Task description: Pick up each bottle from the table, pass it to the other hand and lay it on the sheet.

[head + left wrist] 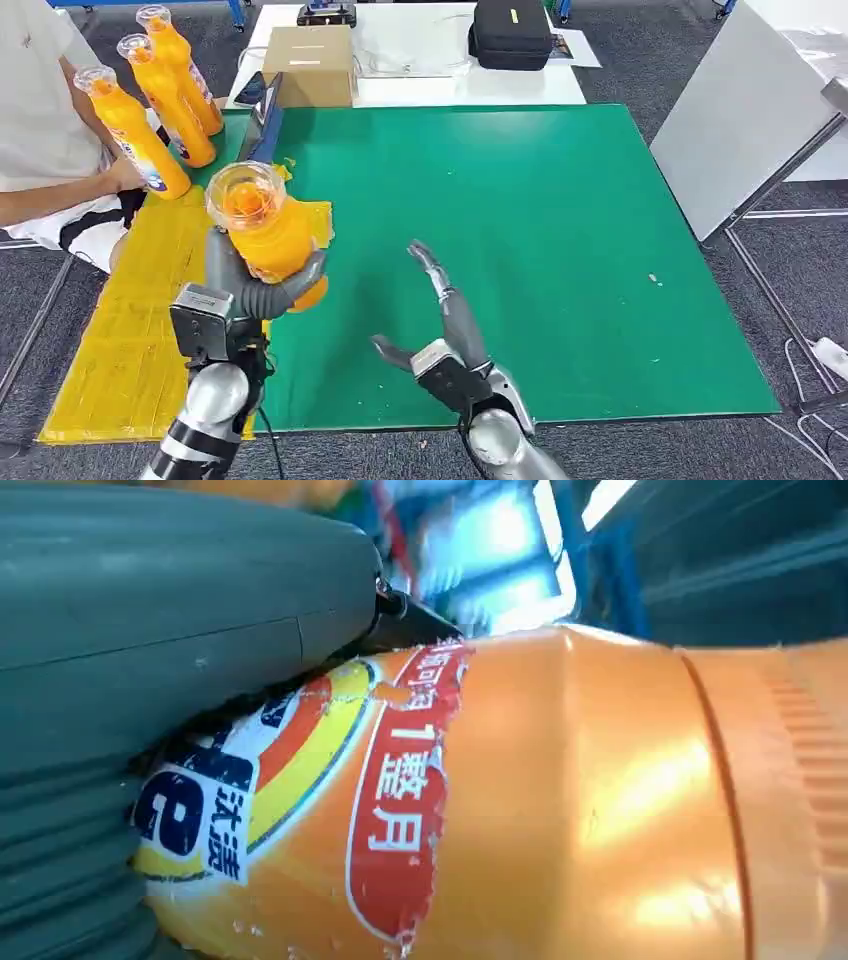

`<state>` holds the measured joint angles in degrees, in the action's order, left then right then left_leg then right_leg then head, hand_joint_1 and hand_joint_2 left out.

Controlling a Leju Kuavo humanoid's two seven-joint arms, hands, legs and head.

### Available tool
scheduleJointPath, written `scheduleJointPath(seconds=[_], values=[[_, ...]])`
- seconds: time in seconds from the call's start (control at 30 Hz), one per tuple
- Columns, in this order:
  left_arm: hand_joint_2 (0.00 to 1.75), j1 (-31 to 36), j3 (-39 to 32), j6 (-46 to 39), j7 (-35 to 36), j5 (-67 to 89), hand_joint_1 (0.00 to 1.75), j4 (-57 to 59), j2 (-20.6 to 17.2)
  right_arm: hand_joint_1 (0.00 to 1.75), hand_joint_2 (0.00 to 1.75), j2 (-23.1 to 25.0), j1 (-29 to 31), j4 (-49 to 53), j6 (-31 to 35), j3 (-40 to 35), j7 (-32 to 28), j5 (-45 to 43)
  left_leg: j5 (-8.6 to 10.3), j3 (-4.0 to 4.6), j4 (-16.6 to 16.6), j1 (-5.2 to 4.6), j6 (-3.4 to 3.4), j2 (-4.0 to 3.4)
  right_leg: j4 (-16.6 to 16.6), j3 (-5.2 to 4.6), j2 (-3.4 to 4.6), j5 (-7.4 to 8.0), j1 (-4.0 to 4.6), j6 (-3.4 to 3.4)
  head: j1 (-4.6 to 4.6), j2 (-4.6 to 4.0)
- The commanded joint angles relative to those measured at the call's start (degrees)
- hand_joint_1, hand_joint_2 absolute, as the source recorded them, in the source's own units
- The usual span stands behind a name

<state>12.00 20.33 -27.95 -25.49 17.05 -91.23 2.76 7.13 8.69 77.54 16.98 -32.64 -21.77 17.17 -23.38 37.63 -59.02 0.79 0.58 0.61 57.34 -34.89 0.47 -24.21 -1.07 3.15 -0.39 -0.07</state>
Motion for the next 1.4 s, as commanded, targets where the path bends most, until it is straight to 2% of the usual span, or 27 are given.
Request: scheduleJointPath(seconds=[0.03,0.23,0.27,0.43,0.53,0.57,0.6,0.7,0.83,1.27,1.4], values=[[1.75,9.1,-8.3,-6.0,6.8,21.5,1.75,11.1,-5.3,0.00,1.75,-2.7,-3.3,14.5,-2.5,7.6,0.4,-8.8,-0.06,-0.24,0.0,0.01,0.02,0.09,0.0,0.29,-0.18,-0.11,0.04,-0.12,-0.04,0.00],[1.75,8.6,-7.9,-6.2,6.5,21.7,1.75,10.7,-4.8,0.00,1.75,-2.3,-3.3,13.6,-2.4,7.4,0.4,-8.9,-0.08,-0.31,0.1,0.01,0.03,-0.04,-0.1,0.34,-0.08,-0.07,-0.01,-0.13,-0.04,0.00],[1.75,9.2,-7.7,-6.9,10.5,28.8,1.75,12.2,-5.5,0.00,1.75,-2.4,-3.2,13.9,-2.2,7.4,-0.3,-9.5,-0.05,-0.20,0.0,0.02,0.03,-0.03,-0.1,0.23,-0.08,-0.05,-0.02,-0.11,-0.04,0.00],[1.75,16.6,-6.0,-8.6,19.5,53.6,1.75,30.7,-8.8,0.00,1.75,-5.0,-2.8,20.7,-5.3,6.2,0.4,-12.8,-0.03,-0.34,0.1,0.00,0.02,0.14,-0.1,0.40,-0.24,-0.10,-0.03,-0.17,-0.04,0.00],[1.75,19.8,-4.4,-8.6,22.5,62.1,1.75,43.3,-10.2,0.00,1.75,-6.1,-1.9,21.8,-5.3,5.4,0.3,-12.0,0.00,-0.25,0.1,-0.01,0.02,-0.02,-0.1,0.24,-0.06,-0.01,-0.05,-0.11,-0.04,0.00],[1.75,20.7,-4.2,-9.0,22.8,62.9,1.75,47.3,-10.2,0.00,1.75,-6.4,-1.6,21.8,-5.2,5.4,0.6,-11.7,-0.03,-0.42,0.1,0.01,0.02,-0.07,-0.1,0.40,-0.04,-0.03,-0.01,-0.17,-0.04,0.00],[1.75,21.3,-5.4,-5.8,22.4,60.5,1.75,51.4,-9.4,0.00,1.75,-6.6,-1.5,21.5,-4.8,5.5,1.8,-11.0,0.01,-0.32,0.1,-0.04,0.03,-0.02,-0.1,0.30,-0.06,-0.01,-0.06,-0.11,-0.04,0.00],[1.75,22.4,-4.8,-4.2,22.9,60.8,1.75,57.4,-8.3,0.00,1.75,-6.8,-0.8,20.8,-5.0,6.2,2.7,-10.8,0.01,-0.48,0.1,-0.02,-0.01,-0.06,-0.1,0.46,-0.07,-0.04,-0.03,-0.15,-0.04,0.00],[1.75,21.9,-2.8,-11.8,23.6,64.3,1.75,62.6,-7.9,0.00,1.75,-6.8,0.3,18.7,-5.1,6.0,3.0,-11.0,-0.02,-0.39,0.1,0.00,0.03,-0.08,-0.1,0.40,-0.07,-0.07,-0.02,-0.12,-0.04,0.00],[1.75,22.0,-3.1,-11.6,23.1,63.4,1.75,64.9,-7.8,0.00,1.75,-6.9,0.7,18.0,-5.4,5.5,2.8,-11.2,0.00,-0.24,0.0,0.04,0.00,-0.07,-0.1,0.26,-0.02,-0.02,0.02,-0.13,-0.04,0.00],[1.75,23.1,-7.3,-4.9,22.2,57.7,1.75,68.3,-6.4,0.00,1.75,-7.2,1.5,16.4,-5.7,4.4,4.2,-9.6,0.00,-0.31,0.0,0.02,0.02,-0.11,-0.1,0.34,0.02,-0.02,0.01,-0.12,-0.04,0.00]])
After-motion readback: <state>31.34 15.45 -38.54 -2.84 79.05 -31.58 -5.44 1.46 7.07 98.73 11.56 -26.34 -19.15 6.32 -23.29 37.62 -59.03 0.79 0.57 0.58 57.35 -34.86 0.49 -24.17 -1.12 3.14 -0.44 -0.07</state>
